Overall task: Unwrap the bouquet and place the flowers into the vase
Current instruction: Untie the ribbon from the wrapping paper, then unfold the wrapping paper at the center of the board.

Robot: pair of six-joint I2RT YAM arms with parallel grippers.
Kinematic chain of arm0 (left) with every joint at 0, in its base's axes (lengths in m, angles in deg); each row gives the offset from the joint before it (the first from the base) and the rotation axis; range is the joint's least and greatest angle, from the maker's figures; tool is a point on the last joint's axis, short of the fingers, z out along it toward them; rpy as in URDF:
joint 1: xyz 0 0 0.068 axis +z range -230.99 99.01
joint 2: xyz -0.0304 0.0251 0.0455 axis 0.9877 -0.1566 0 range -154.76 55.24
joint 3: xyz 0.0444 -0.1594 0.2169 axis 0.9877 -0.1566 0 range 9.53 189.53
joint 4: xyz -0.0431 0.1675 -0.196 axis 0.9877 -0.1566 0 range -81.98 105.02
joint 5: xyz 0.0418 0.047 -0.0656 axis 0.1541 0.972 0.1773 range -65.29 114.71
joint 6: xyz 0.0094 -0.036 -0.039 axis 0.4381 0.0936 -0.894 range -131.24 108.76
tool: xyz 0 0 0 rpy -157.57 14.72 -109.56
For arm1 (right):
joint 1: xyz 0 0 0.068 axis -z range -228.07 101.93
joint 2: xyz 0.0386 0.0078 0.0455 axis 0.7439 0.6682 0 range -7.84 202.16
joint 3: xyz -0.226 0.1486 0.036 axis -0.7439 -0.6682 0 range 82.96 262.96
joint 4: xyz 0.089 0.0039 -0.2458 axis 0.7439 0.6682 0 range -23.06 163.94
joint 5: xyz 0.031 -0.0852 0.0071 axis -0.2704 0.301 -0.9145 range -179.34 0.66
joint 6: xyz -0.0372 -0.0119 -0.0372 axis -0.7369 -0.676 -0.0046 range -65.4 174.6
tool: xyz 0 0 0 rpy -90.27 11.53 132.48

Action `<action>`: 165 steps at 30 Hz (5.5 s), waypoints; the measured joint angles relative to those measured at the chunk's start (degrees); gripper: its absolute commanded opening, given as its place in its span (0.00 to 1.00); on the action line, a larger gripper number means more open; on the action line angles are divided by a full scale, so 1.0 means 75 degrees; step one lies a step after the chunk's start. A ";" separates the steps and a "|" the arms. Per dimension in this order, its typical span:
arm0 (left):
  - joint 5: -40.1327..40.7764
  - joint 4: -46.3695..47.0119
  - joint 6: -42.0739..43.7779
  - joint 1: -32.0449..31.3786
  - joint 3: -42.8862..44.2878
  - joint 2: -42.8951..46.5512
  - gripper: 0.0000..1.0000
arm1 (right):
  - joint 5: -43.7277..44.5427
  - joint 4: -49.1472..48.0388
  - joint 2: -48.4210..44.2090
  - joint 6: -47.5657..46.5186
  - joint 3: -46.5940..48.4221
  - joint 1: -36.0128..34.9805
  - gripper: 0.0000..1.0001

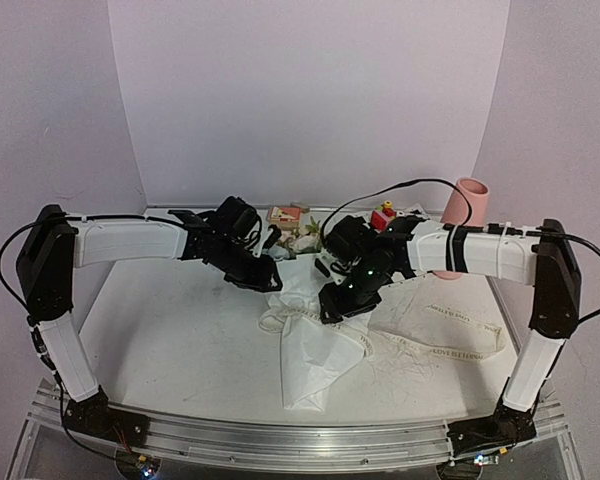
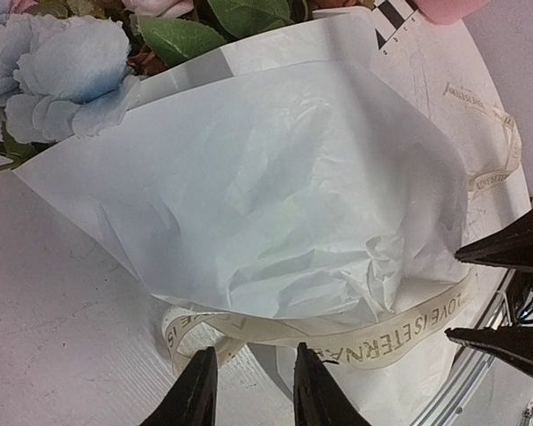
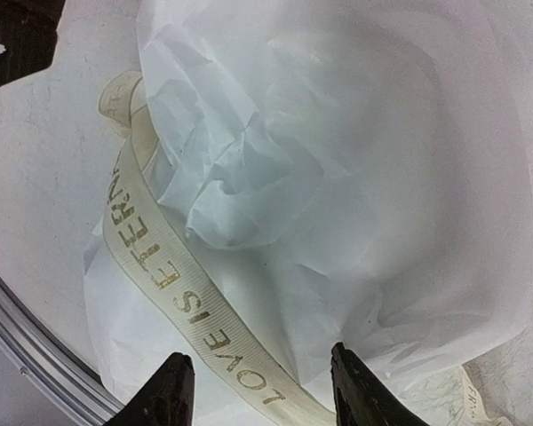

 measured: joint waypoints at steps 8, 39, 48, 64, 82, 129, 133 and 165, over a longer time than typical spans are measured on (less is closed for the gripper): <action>0.0115 0.0000 0.0000 0.0000 0.0000 0.0000 0.31 | 0.0476 0.0512 0.0216 -0.0469 0.0497 -0.0350 0.48; 0.1617 -0.0012 -0.0862 0.0009 -0.0580 0.0742 0.32 | 0.1666 0.1181 0.0705 -0.0707 0.3141 -0.0792 0.00; 0.2848 -0.0091 -0.1400 0.0117 -0.0920 0.1616 0.37 | 0.1086 0.0991 0.2640 -0.0582 0.6960 -0.0759 0.61; 0.4384 -0.0717 -0.2747 0.0466 -0.1160 0.2068 0.42 | 0.1114 0.0558 0.1659 -0.0047 0.4167 -0.0262 0.68; 0.0023 0.0409 -0.2133 0.0417 -0.0928 0.0563 0.55 | 0.2078 0.0327 -0.0701 0.1843 0.0765 0.0215 0.91; 0.4843 -0.1847 -0.3380 0.1763 -0.1460 0.2198 0.59 | -0.1698 -0.4148 -0.1900 0.3471 -0.2826 0.1426 0.95; 0.3557 -0.1141 -0.2749 0.1762 -0.1468 0.2353 0.61 | -0.1586 -0.4108 -0.1900 0.3443 -0.2563 0.1426 0.97; 0.2809 -0.0418 -0.1947 0.1740 -0.1701 0.2957 0.60 | -0.2817 -0.4492 -0.0800 0.2283 -0.0317 0.0510 0.98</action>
